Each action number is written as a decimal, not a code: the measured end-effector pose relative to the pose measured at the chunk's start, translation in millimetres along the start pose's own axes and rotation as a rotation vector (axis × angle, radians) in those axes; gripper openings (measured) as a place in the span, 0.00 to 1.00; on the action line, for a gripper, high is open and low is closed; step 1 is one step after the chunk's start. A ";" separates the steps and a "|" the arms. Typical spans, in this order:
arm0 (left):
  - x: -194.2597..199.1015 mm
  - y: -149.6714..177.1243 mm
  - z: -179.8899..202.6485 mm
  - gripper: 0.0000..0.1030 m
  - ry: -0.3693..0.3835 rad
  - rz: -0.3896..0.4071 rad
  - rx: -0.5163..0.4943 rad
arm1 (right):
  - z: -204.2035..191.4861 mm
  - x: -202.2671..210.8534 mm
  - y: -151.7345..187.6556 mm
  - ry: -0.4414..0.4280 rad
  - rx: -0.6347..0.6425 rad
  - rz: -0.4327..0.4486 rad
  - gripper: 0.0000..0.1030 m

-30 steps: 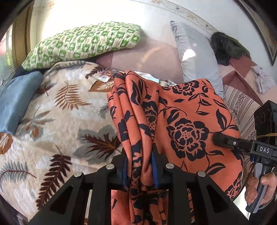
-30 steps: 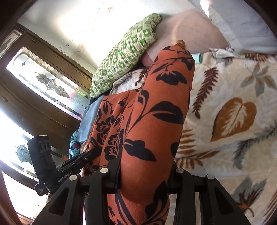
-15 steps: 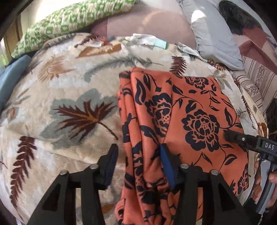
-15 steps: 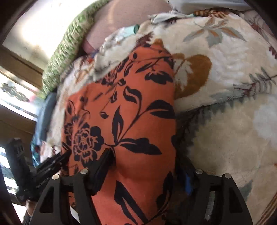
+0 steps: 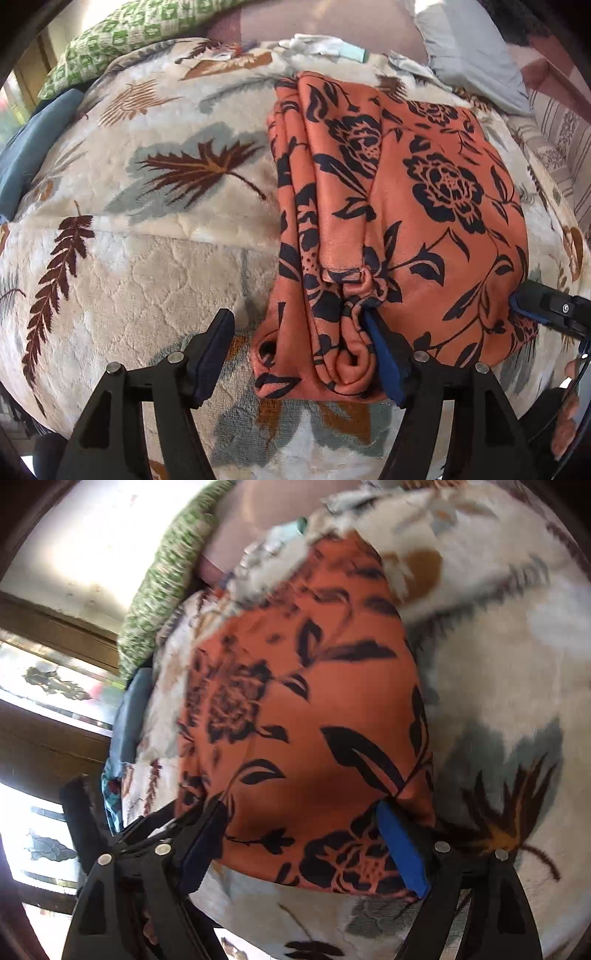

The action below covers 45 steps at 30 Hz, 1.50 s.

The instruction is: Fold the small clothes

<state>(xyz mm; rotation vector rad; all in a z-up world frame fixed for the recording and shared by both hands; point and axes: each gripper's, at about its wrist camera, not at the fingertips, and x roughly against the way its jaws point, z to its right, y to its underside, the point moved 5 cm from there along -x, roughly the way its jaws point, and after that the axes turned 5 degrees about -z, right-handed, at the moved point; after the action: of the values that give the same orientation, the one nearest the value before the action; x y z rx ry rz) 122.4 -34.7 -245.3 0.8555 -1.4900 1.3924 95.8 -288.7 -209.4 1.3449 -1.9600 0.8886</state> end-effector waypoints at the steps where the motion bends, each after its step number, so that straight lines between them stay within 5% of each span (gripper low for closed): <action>1: 7.5 -0.3 0.7 0.70 -0.012 0.008 -0.013 | -6.1 8.2 -0.8 0.002 0.019 0.028 0.83; 8: 67.7 6.1 7.7 0.78 -0.052 0.132 -0.063 | -54.0 72.3 8.3 0.240 0.183 0.184 0.83; 15: 106.9 26.5 14.8 0.80 -0.084 0.195 -0.068 | -61.9 91.5 50.6 0.468 0.267 0.204 0.83; 28: 134.3 46.0 20.4 0.81 -0.020 0.209 -0.025 | -73.0 106.7 90.6 0.536 0.298 0.253 0.83; 45: 151.0 40.5 39.7 0.86 -0.024 0.249 -0.066 | -75.6 128.5 80.8 0.597 0.311 0.316 0.83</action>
<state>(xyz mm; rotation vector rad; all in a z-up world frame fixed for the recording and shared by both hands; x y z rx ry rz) 24.9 -55.4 -118.4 0.6647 -1.6961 1.5066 -13.0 -277.6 -79.7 0.7855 -1.6156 1.5878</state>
